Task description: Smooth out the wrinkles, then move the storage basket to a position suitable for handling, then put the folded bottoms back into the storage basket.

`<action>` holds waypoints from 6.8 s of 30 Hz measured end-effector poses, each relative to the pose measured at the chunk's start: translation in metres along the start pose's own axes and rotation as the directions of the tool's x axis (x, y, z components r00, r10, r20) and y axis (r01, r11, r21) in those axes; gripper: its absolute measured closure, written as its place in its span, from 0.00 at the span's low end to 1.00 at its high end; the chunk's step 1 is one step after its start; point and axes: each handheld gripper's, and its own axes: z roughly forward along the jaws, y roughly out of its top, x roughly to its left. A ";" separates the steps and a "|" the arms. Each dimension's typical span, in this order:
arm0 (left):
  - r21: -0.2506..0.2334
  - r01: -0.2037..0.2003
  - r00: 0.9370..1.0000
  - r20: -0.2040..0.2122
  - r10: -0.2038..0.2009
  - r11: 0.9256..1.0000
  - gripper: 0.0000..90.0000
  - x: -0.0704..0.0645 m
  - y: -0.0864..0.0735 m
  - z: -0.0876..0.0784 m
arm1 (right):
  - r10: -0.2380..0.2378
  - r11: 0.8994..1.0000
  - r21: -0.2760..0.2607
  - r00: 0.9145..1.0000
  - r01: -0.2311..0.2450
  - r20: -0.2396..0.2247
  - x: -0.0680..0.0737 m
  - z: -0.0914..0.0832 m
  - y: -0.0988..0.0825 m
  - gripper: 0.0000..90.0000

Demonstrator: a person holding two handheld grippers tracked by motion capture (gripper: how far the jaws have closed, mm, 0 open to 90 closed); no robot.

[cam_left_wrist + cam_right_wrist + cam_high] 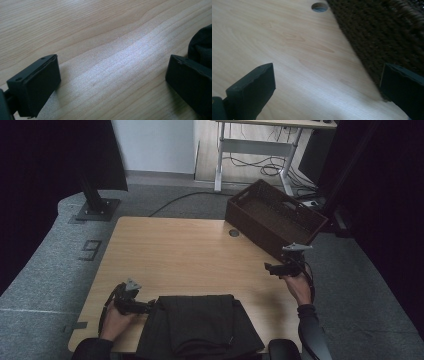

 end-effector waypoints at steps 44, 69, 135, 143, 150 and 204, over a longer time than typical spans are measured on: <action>-0.001 0.003 1.000 -0.003 -0.003 1.000 0.00 -0.001 0.001 0.001 | 0.070 0.997 0.017 0.995 -0.071 0.070 -0.041 0.009 0.030 0.15; -0.001 0.002 1.000 -0.003 -0.002 1.000 0.00 -0.002 0.001 0.001 | 0.073 0.990 0.111 0.994 -0.082 0.086 -0.034 0.021 0.042 0.51; -0.001 0.004 1.000 -0.003 -0.004 1.000 0.00 -0.003 0.001 0.001 | 0.015 0.998 0.066 0.997 -0.010 -0.071 0.049 0.008 0.023 0.86; 0.000 0.005 1.000 -0.004 -0.005 1.000 0.00 -0.004 0.001 0.001 | 0.002 0.998 0.062 0.997 0.003 -0.075 0.060 0.006 0.020 0.86; 0.000 0.004 1.000 -0.004 -0.004 1.000 0.00 -0.004 0.001 0.001 | -0.027 0.997 0.067 0.996 0.033 -0.088 0.076 0.006 0.020 0.85; 0.000 0.004 1.000 -0.004 -0.004 1.000 0.00 -0.004 0.001 0.001 | -0.082 0.996 0.021 0.982 0.087 -0.172 0.111 -0.004 0.033 0.47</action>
